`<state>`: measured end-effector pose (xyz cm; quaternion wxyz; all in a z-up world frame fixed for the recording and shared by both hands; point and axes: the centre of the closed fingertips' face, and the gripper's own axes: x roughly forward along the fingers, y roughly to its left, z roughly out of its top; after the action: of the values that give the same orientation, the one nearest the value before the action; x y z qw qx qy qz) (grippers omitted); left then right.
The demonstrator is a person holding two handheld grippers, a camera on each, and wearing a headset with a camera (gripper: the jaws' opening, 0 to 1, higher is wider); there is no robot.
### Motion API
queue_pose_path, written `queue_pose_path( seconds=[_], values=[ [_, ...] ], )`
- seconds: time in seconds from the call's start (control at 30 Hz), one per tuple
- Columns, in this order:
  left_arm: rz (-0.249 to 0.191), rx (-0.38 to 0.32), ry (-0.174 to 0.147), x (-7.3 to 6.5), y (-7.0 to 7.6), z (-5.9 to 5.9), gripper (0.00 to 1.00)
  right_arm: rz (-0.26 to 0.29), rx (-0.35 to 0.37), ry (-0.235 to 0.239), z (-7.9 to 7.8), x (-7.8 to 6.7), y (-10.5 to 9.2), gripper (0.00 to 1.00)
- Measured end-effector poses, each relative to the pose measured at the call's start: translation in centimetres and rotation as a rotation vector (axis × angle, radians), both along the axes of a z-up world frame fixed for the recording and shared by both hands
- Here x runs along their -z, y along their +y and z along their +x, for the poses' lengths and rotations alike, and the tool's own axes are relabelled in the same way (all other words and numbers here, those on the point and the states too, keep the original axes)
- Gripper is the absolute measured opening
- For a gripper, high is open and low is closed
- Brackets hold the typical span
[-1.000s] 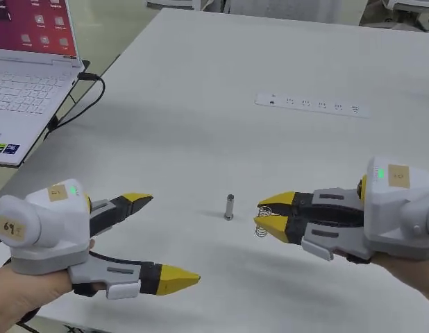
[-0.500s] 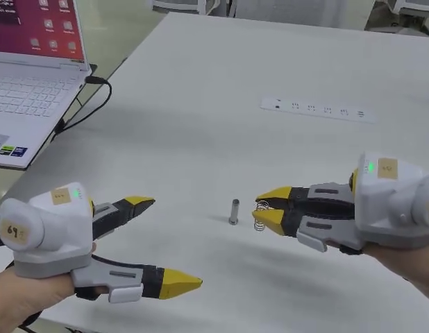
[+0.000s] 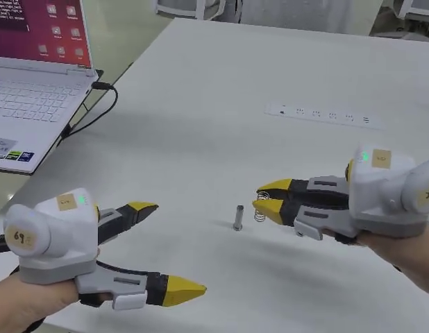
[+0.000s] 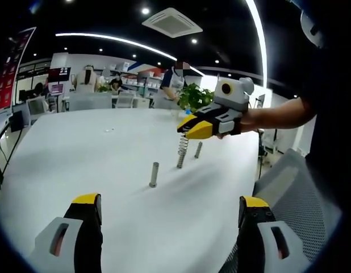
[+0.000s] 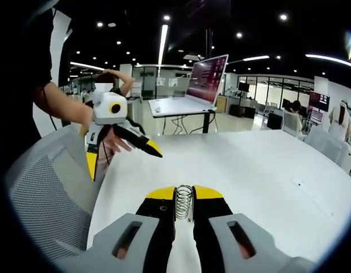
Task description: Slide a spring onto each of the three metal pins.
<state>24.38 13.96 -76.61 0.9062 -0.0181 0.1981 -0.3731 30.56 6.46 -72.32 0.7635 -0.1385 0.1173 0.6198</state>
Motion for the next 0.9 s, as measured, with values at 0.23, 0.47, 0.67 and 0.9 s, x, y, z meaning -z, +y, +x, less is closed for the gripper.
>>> queue_pose_path(
  seconds=[0.23,0.47,0.67,0.9],
  values=[
    [0.001,-0.002,0.005,0.1,0.0,0.0,0.98,-0.006,0.010,-0.001,1.2,0.1,0.8,0.08],
    [-0.008,-0.006,0.007,0.0,0.0,-0.1,0.98,0.016,0.032,0.023,2.1,0.1,1.6,0.08],
    [-0.019,-0.015,0.004,-0.4,0.1,0.1,0.97,0.017,0.045,0.040,2.6,0.5,2.2,0.08],
    [-0.019,-0.021,0.012,-0.3,0.2,0.0,0.98,0.020,0.067,0.065,3.0,1.1,2.5,0.08]
  ],
)
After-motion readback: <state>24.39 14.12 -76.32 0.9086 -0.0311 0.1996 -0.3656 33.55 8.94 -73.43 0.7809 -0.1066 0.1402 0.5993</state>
